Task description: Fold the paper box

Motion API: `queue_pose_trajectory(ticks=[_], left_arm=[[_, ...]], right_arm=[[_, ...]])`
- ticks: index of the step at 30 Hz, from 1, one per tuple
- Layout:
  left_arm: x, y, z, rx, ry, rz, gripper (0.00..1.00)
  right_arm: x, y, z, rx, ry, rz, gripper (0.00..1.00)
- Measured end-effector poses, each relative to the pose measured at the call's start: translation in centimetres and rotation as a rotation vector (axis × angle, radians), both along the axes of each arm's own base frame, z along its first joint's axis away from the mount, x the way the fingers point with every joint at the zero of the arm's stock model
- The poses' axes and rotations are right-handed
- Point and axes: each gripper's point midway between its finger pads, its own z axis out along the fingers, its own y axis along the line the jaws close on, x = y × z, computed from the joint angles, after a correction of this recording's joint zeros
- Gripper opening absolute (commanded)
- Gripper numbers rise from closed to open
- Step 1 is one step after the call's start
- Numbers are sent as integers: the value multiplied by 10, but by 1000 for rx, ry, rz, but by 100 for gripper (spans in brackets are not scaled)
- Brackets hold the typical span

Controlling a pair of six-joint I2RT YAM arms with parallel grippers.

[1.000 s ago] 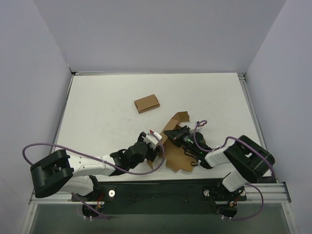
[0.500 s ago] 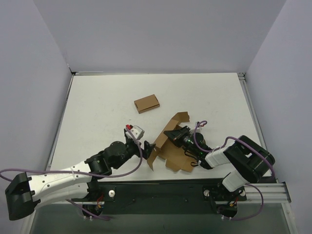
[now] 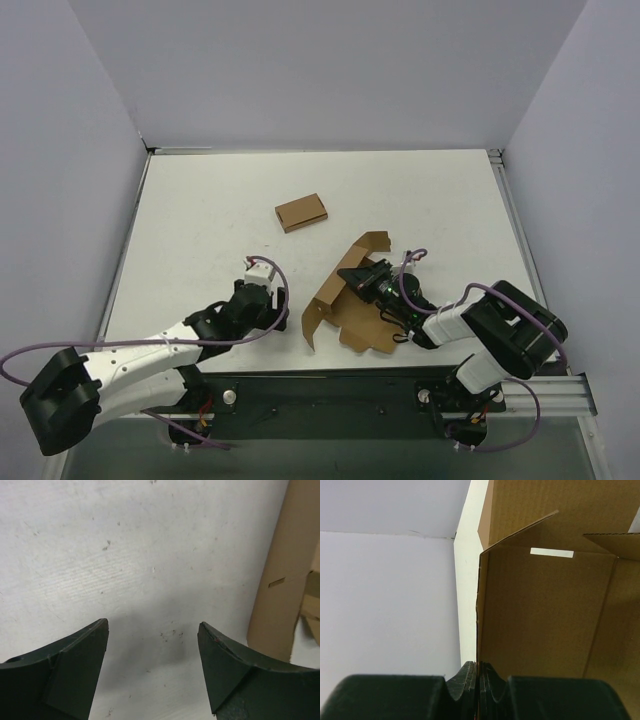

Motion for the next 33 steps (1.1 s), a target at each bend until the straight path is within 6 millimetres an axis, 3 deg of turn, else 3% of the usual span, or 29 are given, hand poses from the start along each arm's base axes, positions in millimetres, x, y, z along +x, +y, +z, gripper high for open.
queue_pose_trajectory(ticks=[7, 23, 33], left_arm=[[-25, -6, -36, 40, 128, -97, 77], [-38, -71, -25, -130, 62, -339, 75], [-38, -98, -18, -184, 9, -416, 71]], right_arm=[[0, -1, 3, -4, -8, -4, 0], [-1, -6, 0, -14, -7, -20, 0], [-1, -6, 0, -13, -9, -20, 0]])
